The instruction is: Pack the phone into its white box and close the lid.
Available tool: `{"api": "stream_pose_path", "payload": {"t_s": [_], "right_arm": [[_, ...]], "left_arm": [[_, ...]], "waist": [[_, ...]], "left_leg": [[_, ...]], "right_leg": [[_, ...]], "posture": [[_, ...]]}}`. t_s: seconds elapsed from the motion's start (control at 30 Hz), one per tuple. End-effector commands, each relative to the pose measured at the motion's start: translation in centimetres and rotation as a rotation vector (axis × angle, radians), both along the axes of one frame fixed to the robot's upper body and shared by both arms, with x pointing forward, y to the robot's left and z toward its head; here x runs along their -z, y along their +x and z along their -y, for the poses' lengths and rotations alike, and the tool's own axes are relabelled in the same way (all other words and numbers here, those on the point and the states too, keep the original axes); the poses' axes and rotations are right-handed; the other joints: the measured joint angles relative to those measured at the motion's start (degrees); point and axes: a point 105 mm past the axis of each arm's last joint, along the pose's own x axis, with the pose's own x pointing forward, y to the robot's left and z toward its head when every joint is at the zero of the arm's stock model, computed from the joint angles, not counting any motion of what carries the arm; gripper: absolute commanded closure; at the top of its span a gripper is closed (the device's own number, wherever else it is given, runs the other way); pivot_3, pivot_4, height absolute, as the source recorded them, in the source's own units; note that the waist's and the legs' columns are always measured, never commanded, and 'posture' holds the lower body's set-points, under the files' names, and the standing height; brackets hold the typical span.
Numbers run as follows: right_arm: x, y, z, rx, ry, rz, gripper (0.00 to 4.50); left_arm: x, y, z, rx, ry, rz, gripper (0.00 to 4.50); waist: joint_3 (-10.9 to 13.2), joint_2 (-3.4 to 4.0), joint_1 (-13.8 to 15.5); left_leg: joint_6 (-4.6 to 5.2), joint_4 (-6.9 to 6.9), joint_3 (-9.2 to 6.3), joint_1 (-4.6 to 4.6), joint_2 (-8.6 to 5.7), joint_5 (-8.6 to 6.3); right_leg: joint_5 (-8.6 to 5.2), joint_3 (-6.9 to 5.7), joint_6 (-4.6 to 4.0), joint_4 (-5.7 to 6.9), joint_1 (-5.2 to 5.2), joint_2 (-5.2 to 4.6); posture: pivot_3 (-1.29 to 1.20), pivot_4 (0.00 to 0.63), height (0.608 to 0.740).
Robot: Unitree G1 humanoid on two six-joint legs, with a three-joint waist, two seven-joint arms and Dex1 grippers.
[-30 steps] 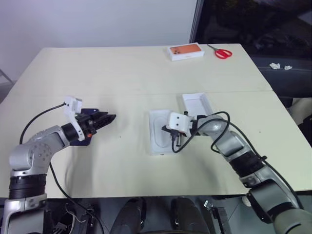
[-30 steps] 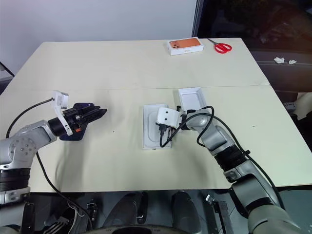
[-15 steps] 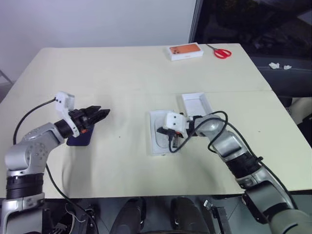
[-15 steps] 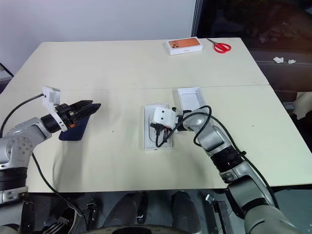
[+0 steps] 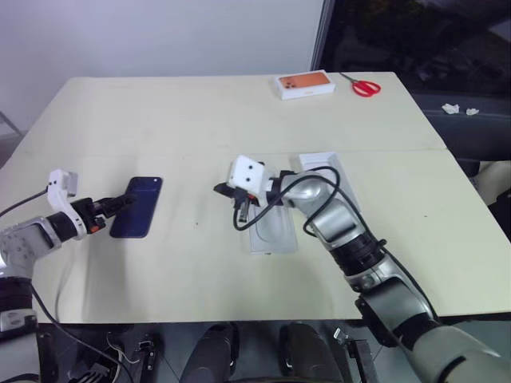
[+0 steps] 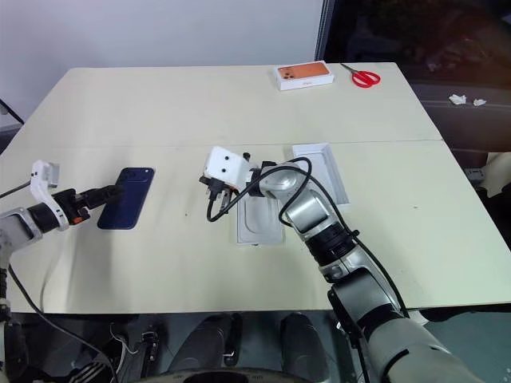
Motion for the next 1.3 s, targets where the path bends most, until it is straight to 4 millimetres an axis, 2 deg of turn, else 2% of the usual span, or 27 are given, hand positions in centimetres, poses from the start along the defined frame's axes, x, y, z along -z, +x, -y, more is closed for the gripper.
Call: {"api": "stream_pose_path", "payload": {"t_s": [0.03, 0.23, 0.33, 0.5, 0.73, 0.83, 1.0, 1.17, 1.3], "right_arm": [[-0.9, -0.4, -2.7, -0.041, 0.013, 0.056, 4.5], [-0.2, -0.4, -4.9, -0.046, -0.007, 0.08, 4.5], [-0.2, -0.4, -5.6, -0.051, 0.004, 0.072, 4.5], [0.0, -0.3, -6.0, -0.051, 0.001, 0.074, 4.5], [0.1, 0.0, -5.5, -0.046, -0.01, 0.083, 4.5], [0.2, 0.2, -5.2, -0.042, -0.021, 0.076, 4.5], [1.9, 0.2, -4.7, -0.045, -0.108, 0.066, 4.5], [5.0, -0.4, -3.7, -0.064, -0.239, -0.025, 4.5], [5.7, -0.6, -3.7, -0.051, -0.265, -0.104, 4.5]], "left_arm": [[-1.1, 0.3, -1.5, -0.024, 0.03, 0.015, 0.22], [0.7, 0.6, -3.4, -0.09, 0.038, -0.078, 0.22], [1.3, 0.8, -3.1, -0.062, 0.041, -0.105, 0.22], [3.9, 0.8, -1.1, 0.023, -0.012, -0.219, 0.22], [5.9, -1.3, 3.5, 0.257, -0.19, -0.388, 0.22], [7.3, -2.3, 4.5, 0.31, -0.16, -0.456, 0.22], [7.8, -2.7, 6.6, 0.378, -0.197, -0.473, 0.22], [7.3, -2.5, 6.8, 0.368, -0.217, -0.451, 0.22], [7.0, -2.1, 7.4, 0.375, -0.225, -0.444, 0.22]], "waist": [[0.0, -0.01, -0.05], [-0.02, -0.04, -0.76], [-0.04, -0.07, -0.92], [-0.06, -0.05, -0.95], [-0.23, 0.14, -0.93], [-0.38, 0.3, -0.87], [-0.69, 0.71, -0.63], [-0.7, 0.72, -0.5], [-0.7, 0.72, 0.03]], "left_leg": [[-0.03, -0.02, 0.0, 0.0, 0.01, 0.02], [-0.4, -0.03, 0.09, -0.09, 0.0, 0.24], [-0.39, -0.03, 0.06, -0.09, -0.03, 0.24], [-0.39, -0.02, 0.05, -0.08, -0.08, 0.24], [-0.37, 0.01, 0.07, -0.06, -0.23, 0.25], [-0.34, 0.02, 0.07, 0.0, -0.25, 0.23], [0.07, 0.04, 0.06, 0.17, -0.29, -0.01], [0.24, -0.06, 0.06, 0.76, -0.3, -0.13], [0.25, -0.05, 0.07, 0.82, -0.3, -0.14]], "right_leg": [[0.0, 0.0, 0.0, 0.04, -0.05, 0.02], [0.0, 0.05, 0.0, 0.29, -0.34, 0.02], [-0.01, 0.04, -0.01, 0.36, -0.36, 0.03], [-0.01, 0.04, -0.01, 0.42, -0.36, 0.01], [-0.01, 0.04, -0.01, 0.46, -0.31, -0.04], [-0.01, 0.04, -0.01, 0.45, -0.24, -0.06], [-0.01, 0.05, -0.01, 0.43, 0.0, -0.09], [-0.03, 0.05, -0.01, 0.33, 0.55, -0.1], [-0.03, 0.05, -0.01, 0.33, 0.6, -0.1]], "posture": [[0.0, 0.15, 0.74], [0.0, 0.15, 0.74], [0.0, 0.15, 0.74], [0.0, 0.15, 0.74], [0.0, 0.15, 0.74], [0.0, 0.15, 0.74], [0.0, 0.15, 0.74], [0.0, 0.15, 0.74], [0.0, 0.15, 0.74]]}}
